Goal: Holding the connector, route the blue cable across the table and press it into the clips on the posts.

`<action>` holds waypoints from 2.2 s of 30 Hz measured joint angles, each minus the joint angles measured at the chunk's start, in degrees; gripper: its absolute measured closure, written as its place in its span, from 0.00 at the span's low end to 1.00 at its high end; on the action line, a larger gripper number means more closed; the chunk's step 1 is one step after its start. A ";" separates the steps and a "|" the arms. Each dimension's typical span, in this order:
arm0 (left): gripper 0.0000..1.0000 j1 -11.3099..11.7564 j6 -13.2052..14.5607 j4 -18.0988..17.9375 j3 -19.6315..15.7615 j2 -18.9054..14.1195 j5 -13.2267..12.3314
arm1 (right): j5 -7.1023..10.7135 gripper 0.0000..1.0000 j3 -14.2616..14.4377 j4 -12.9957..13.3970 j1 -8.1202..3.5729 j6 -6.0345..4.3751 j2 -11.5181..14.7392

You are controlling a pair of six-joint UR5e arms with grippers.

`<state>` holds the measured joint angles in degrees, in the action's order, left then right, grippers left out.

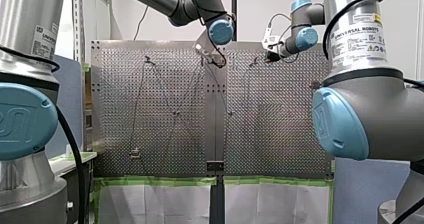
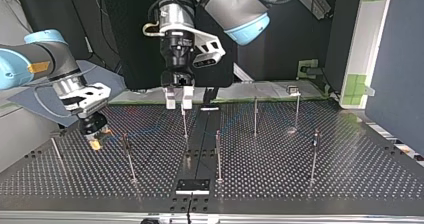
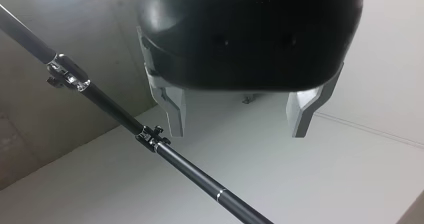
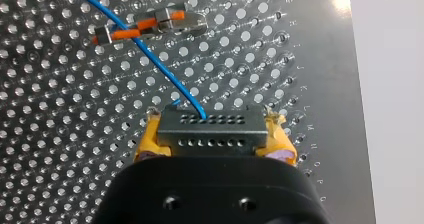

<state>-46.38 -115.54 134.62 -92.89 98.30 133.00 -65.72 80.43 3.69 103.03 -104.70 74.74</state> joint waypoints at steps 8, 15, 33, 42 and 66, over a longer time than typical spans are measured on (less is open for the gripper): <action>0.00 0.12 0.20 -4.72 -4.76 -0.03 0.04 | 0.08 1.00 0.00 -0.08 0.01 -0.06 -0.01; 0.00 0.21 0.89 -8.78 -8.80 -0.02 -0.04 | 0.03 1.00 0.00 -0.05 0.03 -0.01 -0.01; 0.00 3.01 1.61 -18.53 -18.53 6.79 -0.16 | 0.13 1.00 0.00 -0.34 -0.13 0.00 -0.01; 0.00 3.52 1.64 -23.90 -23.90 12.16 -0.31 | 0.13 1.00 0.00 -0.35 -0.12 0.00 -0.01; 0.00 4.23 1.72 -15.81 -36.92 15.88 -0.24 | 0.02 1.00 0.00 -0.18 -0.69 -0.01 -0.08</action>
<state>-42.15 -113.82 118.81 -129.81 114.19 132.76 -65.71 80.43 3.51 102.34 -104.71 74.66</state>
